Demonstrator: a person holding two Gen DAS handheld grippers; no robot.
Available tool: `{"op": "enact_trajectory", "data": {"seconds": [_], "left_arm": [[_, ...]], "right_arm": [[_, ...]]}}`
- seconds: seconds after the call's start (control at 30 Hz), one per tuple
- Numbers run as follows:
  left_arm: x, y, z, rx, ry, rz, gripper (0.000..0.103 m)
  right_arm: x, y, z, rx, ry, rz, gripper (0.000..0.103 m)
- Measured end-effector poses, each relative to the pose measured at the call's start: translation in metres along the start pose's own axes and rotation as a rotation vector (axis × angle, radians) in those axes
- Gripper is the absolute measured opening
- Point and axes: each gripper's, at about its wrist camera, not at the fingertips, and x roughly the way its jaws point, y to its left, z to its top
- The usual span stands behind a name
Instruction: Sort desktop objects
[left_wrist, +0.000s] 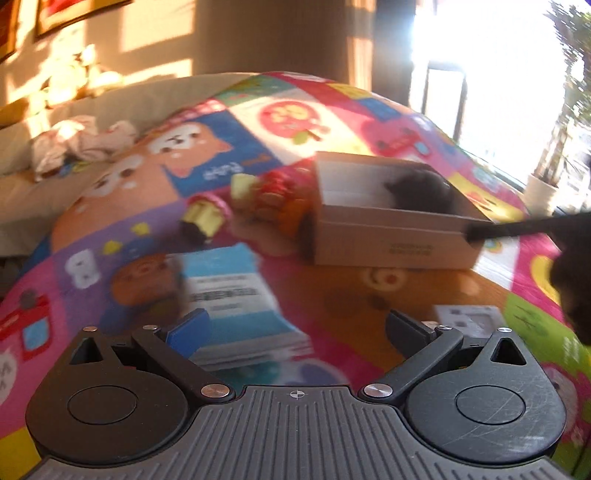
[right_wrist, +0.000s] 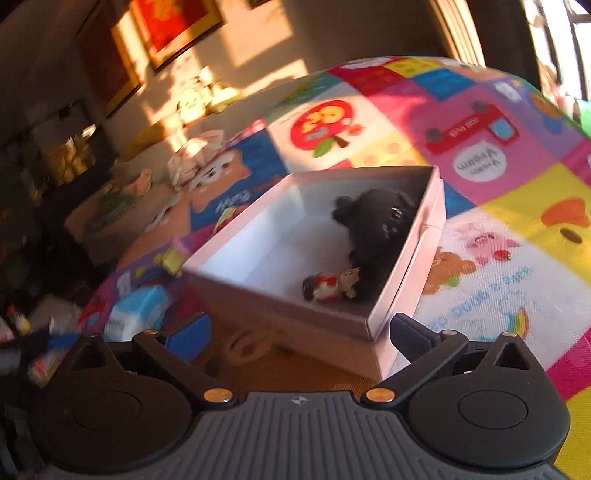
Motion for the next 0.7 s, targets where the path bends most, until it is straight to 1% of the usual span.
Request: {"op": "enact_trajectory", "data": {"seconds": [0.07, 0.17, 0.27, 0.33, 0.37, 0.43, 0.5, 0.53, 0.63, 0.7], "left_arm": [[0.0, 0.004, 0.0, -0.022, -0.005, 0.015, 0.103], [-0.001, 0.006, -0.001, -0.034, -0.005, 0.005, 0.103], [-0.001, -0.002, -0.003, -0.015, -0.002, -0.02, 0.103], [-0.001, -0.005, -0.006, -0.001, -0.004, -0.027, 0.103], [-0.001, -0.006, -0.007, 0.004, -0.006, -0.024, 0.103], [-0.002, -0.006, -0.007, 0.007, -0.014, -0.006, 0.103], [-0.001, -0.005, -0.006, 0.012, -0.028, 0.039, 0.103], [0.0, -0.003, -0.005, 0.018, -0.034, 0.066, 0.103], [0.008, 0.001, -0.002, 0.016, -0.029, 0.133, 0.103], [0.01, 0.005, 0.0, 0.005, -0.024, 0.149, 0.103]], "right_arm": [[-0.007, 0.018, -0.011, -0.111, 0.009, -0.029, 0.103], [-0.013, 0.047, -0.033, -0.278, 0.064, -0.053, 0.103], [-0.016, 0.068, -0.053, -0.383, 0.103, -0.056, 0.103], [-0.015, 0.074, -0.062, -0.443, 0.129, -0.073, 0.103], [-0.014, 0.075, -0.066, -0.475, 0.129, -0.108, 0.103], [-0.012, 0.071, -0.067, -0.511, 0.099, -0.232, 0.103], [-0.011, 0.06, -0.061, -0.482, 0.064, -0.357, 0.103], [-0.012, 0.052, -0.057, -0.437, 0.054, -0.373, 0.103], [-0.022, 0.031, -0.04, -0.25, 0.014, -0.327, 0.103], [-0.023, 0.026, -0.031, -0.2, -0.031, -0.363, 0.103]]}}
